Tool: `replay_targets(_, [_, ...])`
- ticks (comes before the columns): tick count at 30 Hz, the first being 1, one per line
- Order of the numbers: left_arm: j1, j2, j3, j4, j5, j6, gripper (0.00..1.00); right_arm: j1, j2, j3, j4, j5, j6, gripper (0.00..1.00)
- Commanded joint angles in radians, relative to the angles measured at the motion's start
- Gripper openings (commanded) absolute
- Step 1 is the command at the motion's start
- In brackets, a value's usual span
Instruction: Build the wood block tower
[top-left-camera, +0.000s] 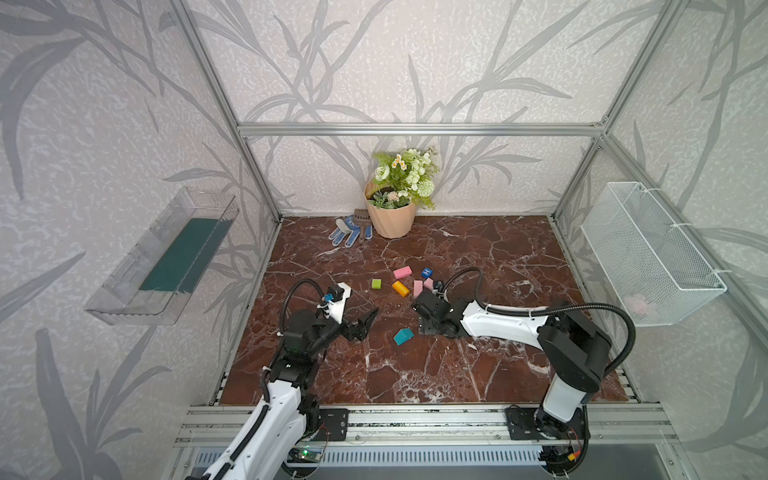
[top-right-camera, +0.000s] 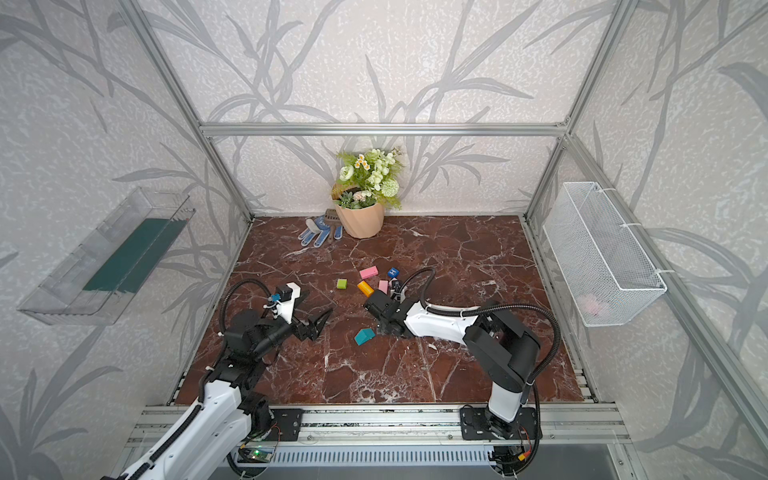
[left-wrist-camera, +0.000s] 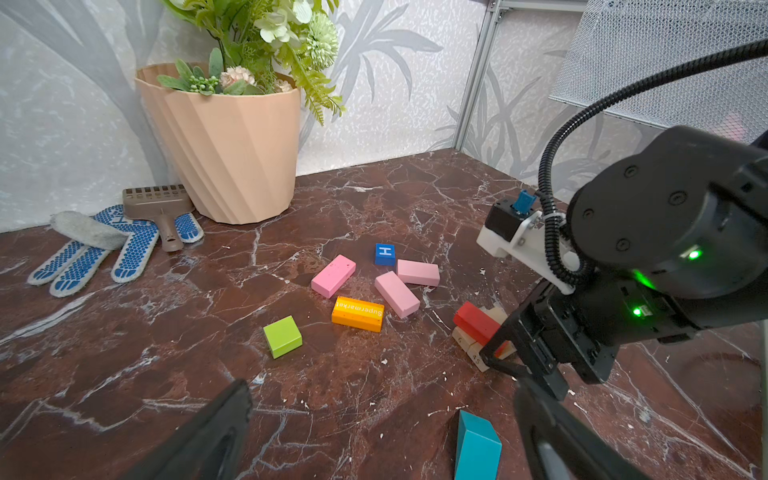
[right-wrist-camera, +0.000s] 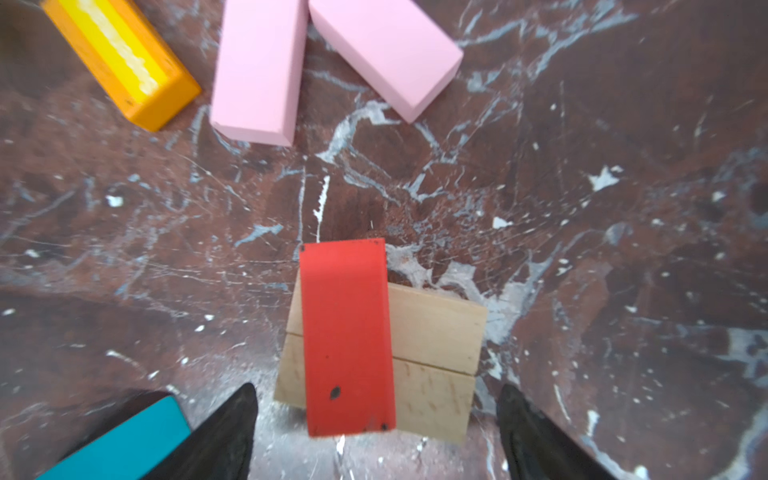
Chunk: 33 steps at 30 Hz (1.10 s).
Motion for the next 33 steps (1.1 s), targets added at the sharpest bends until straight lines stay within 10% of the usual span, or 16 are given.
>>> replay_targets(1, [-0.002, -0.014, -0.008, 0.019, 0.004, 0.001, 0.99, 0.001, -0.037, 0.017, -0.040, 0.030, -0.024, 0.87])
replay_targets(33, [-0.002, -0.017, -0.011, 0.023, 0.004, 0.001, 0.99, -0.040, 0.135, 0.154, -0.091, -0.002, -0.004, 0.32])
